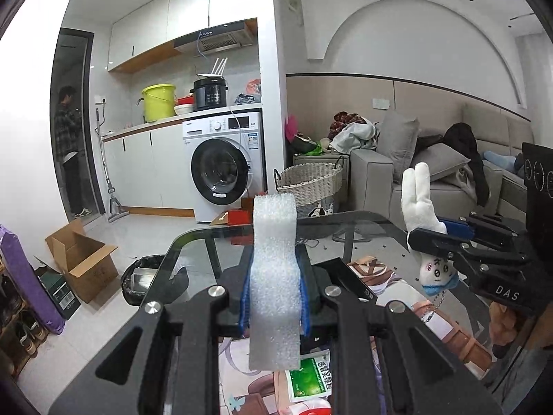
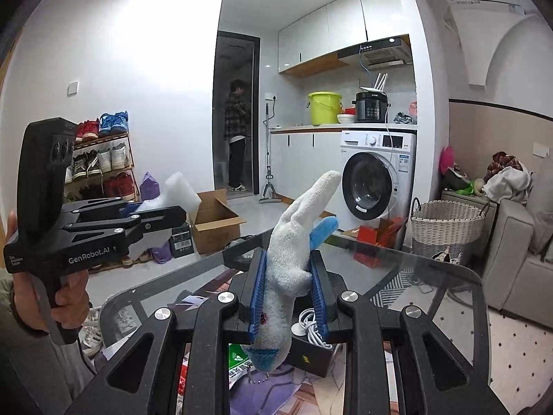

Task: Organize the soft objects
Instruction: 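Lift the foam strip with the left gripper while the right lifts the bunny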

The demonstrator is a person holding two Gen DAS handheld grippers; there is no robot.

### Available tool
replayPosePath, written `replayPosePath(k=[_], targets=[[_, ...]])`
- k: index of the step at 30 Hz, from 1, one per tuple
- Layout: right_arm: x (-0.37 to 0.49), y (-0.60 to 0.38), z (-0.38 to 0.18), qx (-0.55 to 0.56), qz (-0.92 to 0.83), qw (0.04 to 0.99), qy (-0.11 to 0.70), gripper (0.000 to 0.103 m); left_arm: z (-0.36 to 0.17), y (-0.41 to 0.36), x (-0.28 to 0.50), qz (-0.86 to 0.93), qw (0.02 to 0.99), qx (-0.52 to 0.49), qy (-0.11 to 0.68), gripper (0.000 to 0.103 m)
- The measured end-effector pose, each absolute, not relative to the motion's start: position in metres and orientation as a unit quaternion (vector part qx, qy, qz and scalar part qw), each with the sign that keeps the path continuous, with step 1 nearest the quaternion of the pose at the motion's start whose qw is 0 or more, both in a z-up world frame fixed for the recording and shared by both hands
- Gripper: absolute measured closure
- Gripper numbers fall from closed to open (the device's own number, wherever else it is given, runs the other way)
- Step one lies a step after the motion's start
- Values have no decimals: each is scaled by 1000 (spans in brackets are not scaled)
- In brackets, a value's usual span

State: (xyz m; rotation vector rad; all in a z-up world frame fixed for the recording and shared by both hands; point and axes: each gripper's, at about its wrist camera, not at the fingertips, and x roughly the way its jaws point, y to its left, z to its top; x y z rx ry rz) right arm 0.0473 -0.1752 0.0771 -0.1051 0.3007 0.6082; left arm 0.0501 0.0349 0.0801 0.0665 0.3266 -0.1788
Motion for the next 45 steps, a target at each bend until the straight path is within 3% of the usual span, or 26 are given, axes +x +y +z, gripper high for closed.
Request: replayPosePath(k=[26, 45], targets=[[120, -136, 114, -45, 281, 951, 119, 78, 100, 37, 121, -73, 985, -14, 156, 83], [198, -116, 69, -57, 304, 917, 251, 78, 68, 29, 183, -83, 961, -34, 261, 83]])
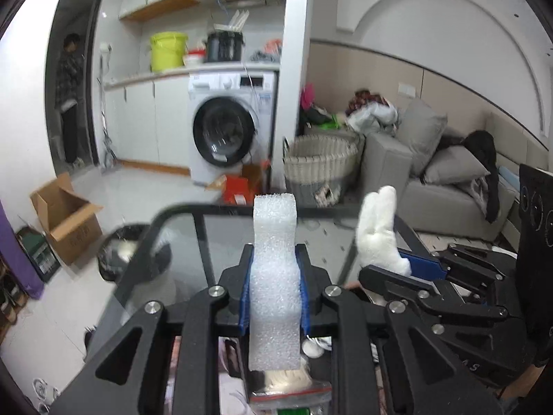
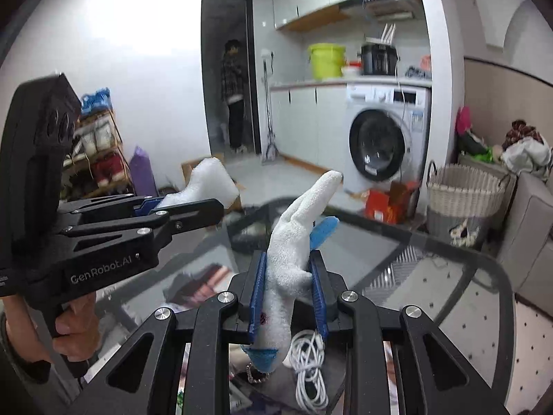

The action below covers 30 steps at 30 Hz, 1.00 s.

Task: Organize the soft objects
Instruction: 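Lift the foam strip with the left gripper while the right lifts the bunny, then lower the foam strip with the left gripper while the right drops the bunny into the box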

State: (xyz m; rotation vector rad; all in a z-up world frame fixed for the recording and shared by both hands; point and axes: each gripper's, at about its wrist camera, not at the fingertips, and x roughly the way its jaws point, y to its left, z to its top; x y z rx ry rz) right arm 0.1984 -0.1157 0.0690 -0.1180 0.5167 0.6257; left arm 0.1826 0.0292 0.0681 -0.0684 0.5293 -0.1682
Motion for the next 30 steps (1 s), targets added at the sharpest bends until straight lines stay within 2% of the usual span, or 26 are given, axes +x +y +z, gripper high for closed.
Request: replayPosePath(k=[12, 30], targets=[[226, -105, 16, -77, 292, 888, 347, 78, 24, 3, 208, -109, 921, -10, 374, 83], [229, -83, -33, -160, 320, 841, 407, 76, -2, 3, 215, -98, 892, -6, 442, 83]])
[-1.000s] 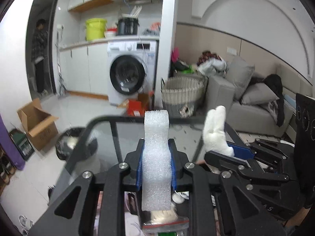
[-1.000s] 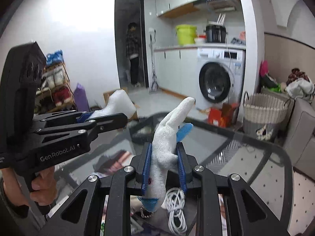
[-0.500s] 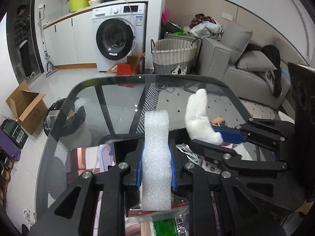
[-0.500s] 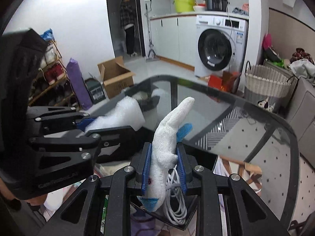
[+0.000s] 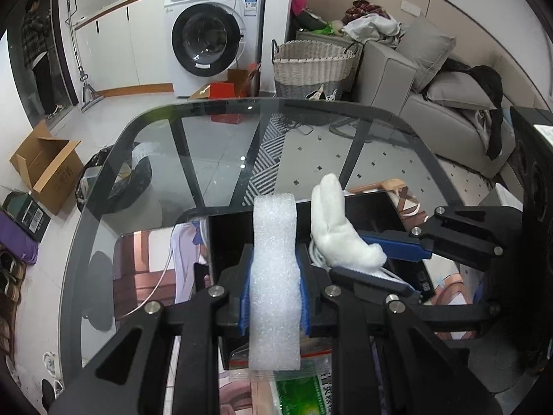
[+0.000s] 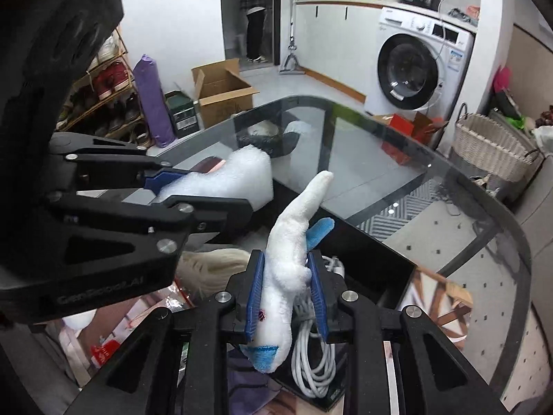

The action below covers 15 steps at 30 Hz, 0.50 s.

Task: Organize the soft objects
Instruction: 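Lower the foam strip with the left gripper while the right drops the bunny into the box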

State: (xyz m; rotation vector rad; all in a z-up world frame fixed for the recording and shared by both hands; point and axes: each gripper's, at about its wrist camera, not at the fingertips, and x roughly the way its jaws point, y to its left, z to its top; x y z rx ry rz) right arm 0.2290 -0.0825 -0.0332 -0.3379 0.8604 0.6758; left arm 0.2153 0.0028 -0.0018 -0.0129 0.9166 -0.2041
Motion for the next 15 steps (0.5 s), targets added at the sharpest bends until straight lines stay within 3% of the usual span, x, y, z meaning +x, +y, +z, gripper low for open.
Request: replayPosePath(k=[7, 11, 15], targets=[[227, -83, -48, -183, 305, 827, 435, 75, -10, 2, 218, -101, 881, -1, 462, 83], [226, -89, -48, -189, 297, 822, 447, 62, -18, -4, 219, -106, 873, 13, 475, 83], [219, -94, -45, -211, 280, 822, 450, 62, -24, -9, 220, -103, 868, 26, 485, 83]])
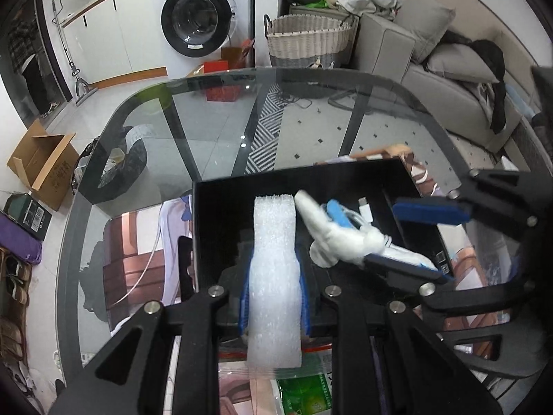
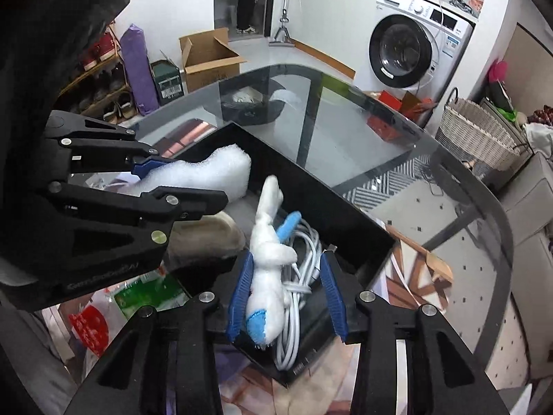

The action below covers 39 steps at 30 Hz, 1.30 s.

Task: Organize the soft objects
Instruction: 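Lower the foam strip with the left gripper while the right drops the bunny into the box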

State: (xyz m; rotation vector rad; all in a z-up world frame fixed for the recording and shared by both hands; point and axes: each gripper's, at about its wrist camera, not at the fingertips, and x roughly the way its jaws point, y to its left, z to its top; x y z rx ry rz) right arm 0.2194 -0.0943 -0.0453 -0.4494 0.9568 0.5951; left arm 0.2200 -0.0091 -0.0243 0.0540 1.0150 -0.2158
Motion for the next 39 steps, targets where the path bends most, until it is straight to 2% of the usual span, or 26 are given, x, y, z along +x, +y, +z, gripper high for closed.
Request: replayPosePath(k=[5, 13, 20, 23, 25, 28, 39], targets=[[218, -105, -41, -198, 273, 819, 465, 62, -41, -10, 220, -117, 842, 5, 527, 82], [220, -113, -36, -213, 261, 827, 450, 62, -34, -15, 208, -128, 842, 5, 524, 82], [214, -107, -45, -210, 279, 809, 473, 62, -37, -16, 209, -122, 844, 12, 522, 82], [211, -107, -44, -209, 279, 810, 471, 62, -35, -15, 207, -120, 847, 14, 518, 75], [210, -108, -42, -199, 279, 813, 471, 62, -30, -13, 205, -121, 850, 11, 512, 64], [207, -112, -34, -187, 278, 818, 467, 62, -20, -8, 196, -122, 857, 5, 501, 57], [151, -133, -1, -127, 335, 813, 459, 62, -5, 2, 130, -149, 859, 13, 490, 54]])
